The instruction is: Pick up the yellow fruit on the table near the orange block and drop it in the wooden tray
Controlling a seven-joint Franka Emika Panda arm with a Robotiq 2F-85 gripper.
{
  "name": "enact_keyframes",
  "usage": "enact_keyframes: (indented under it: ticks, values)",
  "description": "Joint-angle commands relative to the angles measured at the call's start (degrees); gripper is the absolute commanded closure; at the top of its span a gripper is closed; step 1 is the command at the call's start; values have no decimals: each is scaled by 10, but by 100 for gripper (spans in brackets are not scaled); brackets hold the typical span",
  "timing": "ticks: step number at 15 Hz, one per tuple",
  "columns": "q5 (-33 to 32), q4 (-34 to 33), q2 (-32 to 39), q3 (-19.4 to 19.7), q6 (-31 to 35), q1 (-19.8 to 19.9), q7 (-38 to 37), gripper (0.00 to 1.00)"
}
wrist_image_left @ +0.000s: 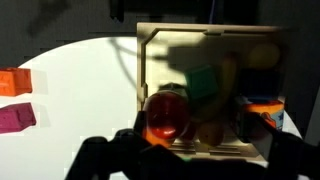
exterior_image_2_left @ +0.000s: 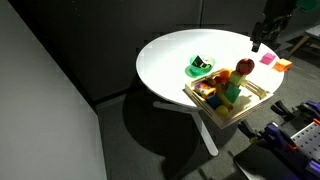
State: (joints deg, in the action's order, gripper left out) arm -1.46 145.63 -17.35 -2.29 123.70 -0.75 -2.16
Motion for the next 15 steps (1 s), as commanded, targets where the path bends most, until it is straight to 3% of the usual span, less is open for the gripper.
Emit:
enact_keyframes:
  ticks: [1, 15]
  values:
    - [-9, 4, -26, 2, -20, 4, -9, 0]
    - [0, 1, -25, 4, -9, -1, -1, 0]
